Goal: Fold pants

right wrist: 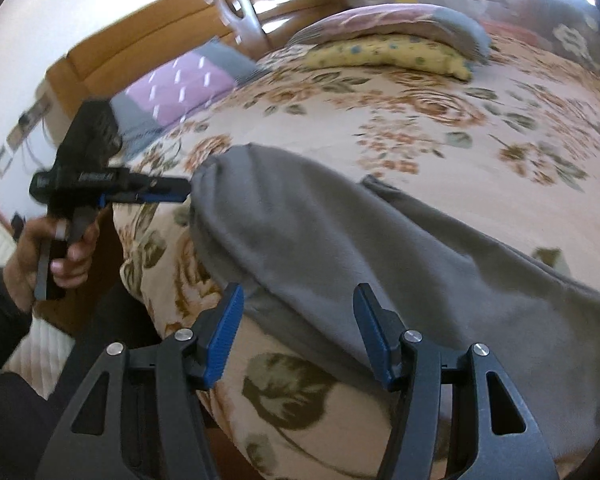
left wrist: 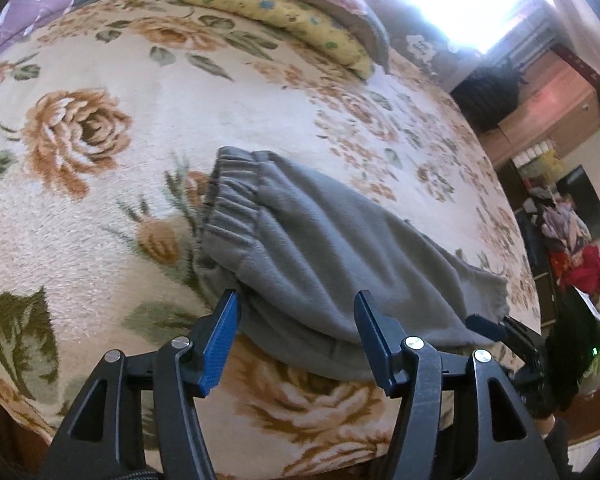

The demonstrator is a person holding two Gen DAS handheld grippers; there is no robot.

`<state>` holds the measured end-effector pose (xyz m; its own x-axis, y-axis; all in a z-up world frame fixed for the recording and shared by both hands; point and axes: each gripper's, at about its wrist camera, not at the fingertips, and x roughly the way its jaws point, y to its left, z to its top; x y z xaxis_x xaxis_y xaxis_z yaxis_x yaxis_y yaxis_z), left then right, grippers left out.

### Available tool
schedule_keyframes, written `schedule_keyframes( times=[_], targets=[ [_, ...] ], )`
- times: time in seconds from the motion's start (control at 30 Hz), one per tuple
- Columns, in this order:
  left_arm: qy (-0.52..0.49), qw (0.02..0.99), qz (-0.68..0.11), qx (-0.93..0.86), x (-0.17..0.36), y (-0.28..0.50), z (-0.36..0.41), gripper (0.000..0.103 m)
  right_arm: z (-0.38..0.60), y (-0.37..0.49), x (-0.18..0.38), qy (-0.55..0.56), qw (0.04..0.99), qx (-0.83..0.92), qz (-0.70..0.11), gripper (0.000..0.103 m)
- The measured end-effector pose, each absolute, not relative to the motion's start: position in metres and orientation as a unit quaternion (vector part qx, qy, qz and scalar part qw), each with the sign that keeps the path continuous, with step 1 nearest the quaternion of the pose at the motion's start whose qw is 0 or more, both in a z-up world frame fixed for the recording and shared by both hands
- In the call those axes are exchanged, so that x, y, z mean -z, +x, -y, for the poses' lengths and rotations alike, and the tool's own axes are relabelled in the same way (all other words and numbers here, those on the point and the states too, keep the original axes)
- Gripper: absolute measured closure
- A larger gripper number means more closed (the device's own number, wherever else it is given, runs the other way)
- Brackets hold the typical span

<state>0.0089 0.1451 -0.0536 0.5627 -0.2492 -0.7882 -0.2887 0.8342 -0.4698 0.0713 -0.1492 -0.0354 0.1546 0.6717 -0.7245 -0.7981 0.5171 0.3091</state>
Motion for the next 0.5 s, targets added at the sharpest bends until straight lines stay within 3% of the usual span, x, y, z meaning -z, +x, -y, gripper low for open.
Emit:
schedule_keyframes(
  times=[0.43, 0.47, 0.5],
  targets=[
    [-0.321, 0.818, -0.476, -0.042, 0.069, 0.022, -0.153, 0.04, 0.089, 0.057, 0.07, -0.238, 0.735, -0.482, -0.413, 0.045],
    [-0.319, 0.819, -0.475, -0.043, 0.069, 0.024, -0.153, 0.042, 0.087, 0.058, 0.071, -0.246, 0.738, -0.477, -0.409, 0.046],
    [-0.312, 0.822, -0.475, -0.046, 0.069, 0.026, -0.153, 0.044, 0.085, 0.058, 0.072, -0.25, 0.74, -0.475, -0.406, 0.06]
  ],
)
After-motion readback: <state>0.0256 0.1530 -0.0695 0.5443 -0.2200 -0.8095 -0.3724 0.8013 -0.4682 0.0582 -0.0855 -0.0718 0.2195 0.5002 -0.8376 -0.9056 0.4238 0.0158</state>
